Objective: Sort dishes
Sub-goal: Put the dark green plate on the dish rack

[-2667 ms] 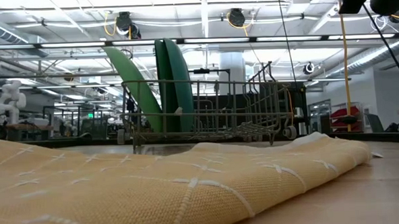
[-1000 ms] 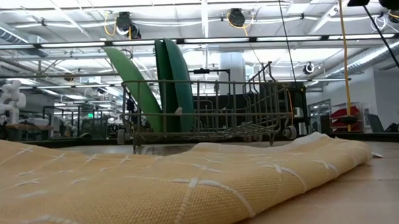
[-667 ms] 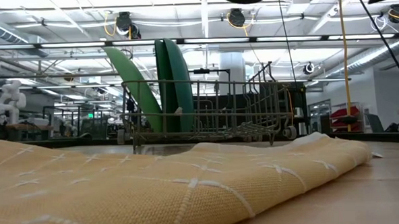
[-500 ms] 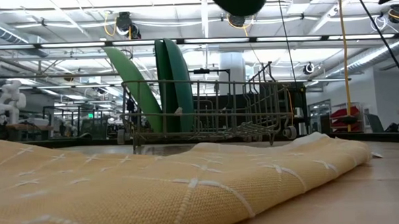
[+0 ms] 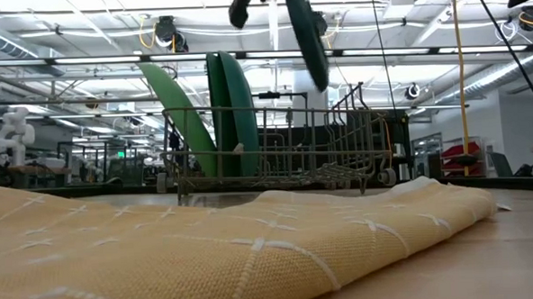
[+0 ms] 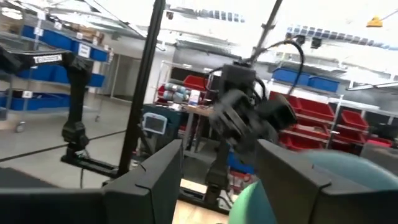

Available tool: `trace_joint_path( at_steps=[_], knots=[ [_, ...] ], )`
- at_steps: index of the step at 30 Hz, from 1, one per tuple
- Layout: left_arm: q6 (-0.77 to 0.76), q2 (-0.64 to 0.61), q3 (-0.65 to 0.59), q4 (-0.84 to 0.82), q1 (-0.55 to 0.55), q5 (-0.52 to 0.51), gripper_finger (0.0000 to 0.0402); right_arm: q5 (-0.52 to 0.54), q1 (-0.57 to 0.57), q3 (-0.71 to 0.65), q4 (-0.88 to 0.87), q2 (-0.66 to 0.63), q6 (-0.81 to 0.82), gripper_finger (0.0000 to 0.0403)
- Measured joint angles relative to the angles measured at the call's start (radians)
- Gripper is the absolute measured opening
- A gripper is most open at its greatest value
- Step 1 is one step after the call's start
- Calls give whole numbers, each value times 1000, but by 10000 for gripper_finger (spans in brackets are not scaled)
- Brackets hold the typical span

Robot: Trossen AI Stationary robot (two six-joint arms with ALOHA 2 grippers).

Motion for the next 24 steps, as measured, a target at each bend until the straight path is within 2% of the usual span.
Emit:
trace_joint_path(
  at_steps=[4,8,12,16,24],
  knots=[
    [-64,45,-11,-17,-12,-154,22,-1,30,0,-26,-3,-4,194],
    [-79,59,-10,-14,-34,-260,22,-1,59,0,-73,-3,-21,194],
    [-128,60,-10,-83,-58,-357,22,0,86,0,-117,-3,-39,194],
    [-219,67,-9,-201,-69,-400,22,0,113,-1,-132,-3,-66,194],
    [-180,152,-8,-146,-60,-401,22,3,152,-1,-141,3,-89,194]
  ],
)
